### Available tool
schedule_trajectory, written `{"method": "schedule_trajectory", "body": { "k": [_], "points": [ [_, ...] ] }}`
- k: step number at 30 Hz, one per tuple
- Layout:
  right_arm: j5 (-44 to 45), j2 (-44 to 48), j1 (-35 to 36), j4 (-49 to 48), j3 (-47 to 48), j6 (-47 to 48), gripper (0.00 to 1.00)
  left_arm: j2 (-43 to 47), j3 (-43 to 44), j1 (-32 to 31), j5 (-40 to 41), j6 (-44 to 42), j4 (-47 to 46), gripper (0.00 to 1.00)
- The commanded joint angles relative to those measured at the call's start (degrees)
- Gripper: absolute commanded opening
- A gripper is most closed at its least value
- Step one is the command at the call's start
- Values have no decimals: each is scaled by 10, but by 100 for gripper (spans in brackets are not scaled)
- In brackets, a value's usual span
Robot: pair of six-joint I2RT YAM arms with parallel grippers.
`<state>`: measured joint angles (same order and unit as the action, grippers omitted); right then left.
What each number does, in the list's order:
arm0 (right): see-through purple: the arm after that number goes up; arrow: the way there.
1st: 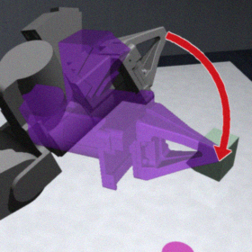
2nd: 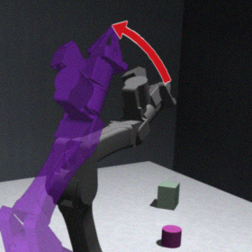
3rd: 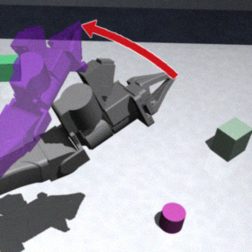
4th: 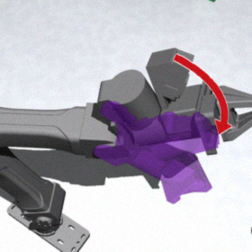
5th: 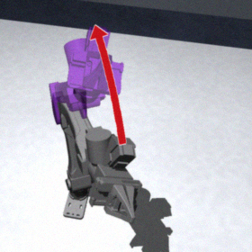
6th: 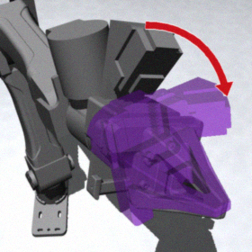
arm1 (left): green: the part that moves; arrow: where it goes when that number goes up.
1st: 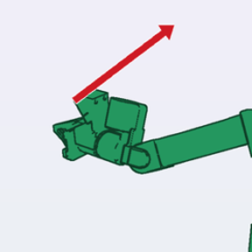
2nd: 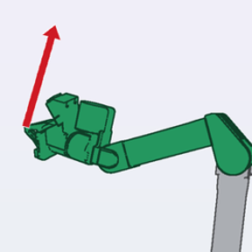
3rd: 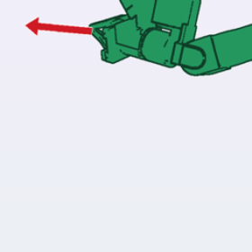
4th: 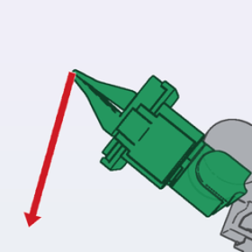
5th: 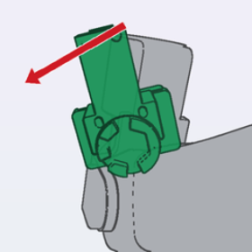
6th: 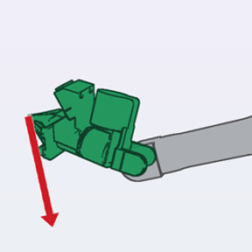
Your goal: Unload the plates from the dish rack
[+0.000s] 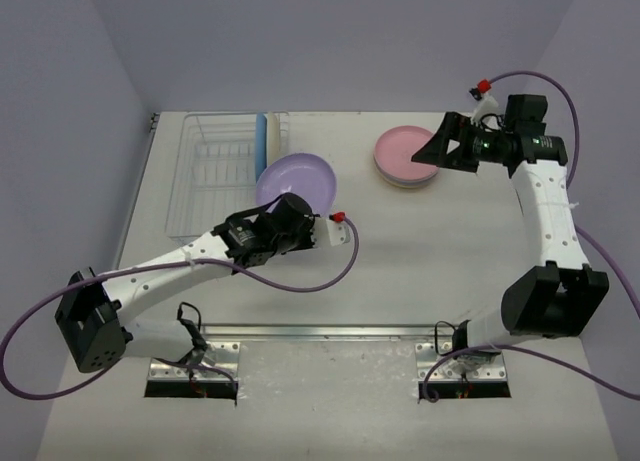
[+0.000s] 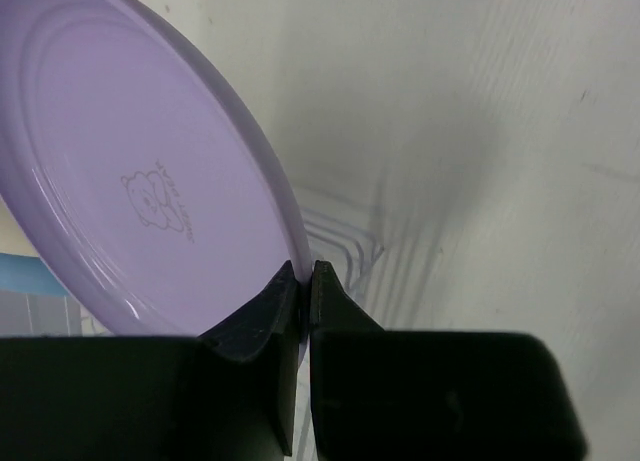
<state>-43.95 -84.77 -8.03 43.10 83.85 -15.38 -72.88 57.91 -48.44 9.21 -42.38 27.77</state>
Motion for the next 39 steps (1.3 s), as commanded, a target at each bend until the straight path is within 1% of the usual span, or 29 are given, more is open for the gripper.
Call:
{"method": "schedule_trajectory", "body": {
  "k": [1,3,4,6,9,15,18,24,26,28,29,32,33,35,36,38,39],
  "points": [
    [114,10,104,51,32,77,99,40,-59,-49,142,-121,-90,0],
    [136,5,142,56,23,91,99,45,-87,-70,163,-157,-115,0],
    [140,0,145,59,22,92,99,46,-97,-72,172,-160,-128,0],
    [149,-14,173,64,18,98,97,52,-120,-96,195,-202,-156,0],
    [166,-30,196,60,21,103,95,51,-133,-119,204,-218,-177,0],
    [216,-49,250,43,30,118,91,35,-115,-145,203,-216,-174,0],
    [230,-69,267,39,42,119,89,21,-103,-158,200,-210,-167,0],
    [239,-100,291,39,72,116,82,1,-89,-180,201,-206,-163,0],
    [247,-106,294,35,74,118,76,-2,-85,-184,200,-206,-163,0],
    [256,-112,295,31,69,123,62,-5,-79,-186,199,-202,-163,0],
    [258,-113,296,29,69,124,60,-5,-77,-186,199,-201,-162,0],
    [282,-121,296,22,57,131,36,-8,-69,-188,201,-200,-160,0],
    [285,-122,296,22,55,131,28,-8,-68,-189,202,-198,-159,2],
    [285,-122,296,23,52,133,6,-7,-61,-190,207,-197,-154,11],
    [285,-120,296,22,49,132,0,-7,-59,-190,209,-194,-152,12],
    [283,-105,296,18,41,131,0,-5,-57,-190,211,-186,-151,48],
    [285,-99,295,16,40,130,0,-4,-57,-189,213,-182,-151,57]
  ]
}}
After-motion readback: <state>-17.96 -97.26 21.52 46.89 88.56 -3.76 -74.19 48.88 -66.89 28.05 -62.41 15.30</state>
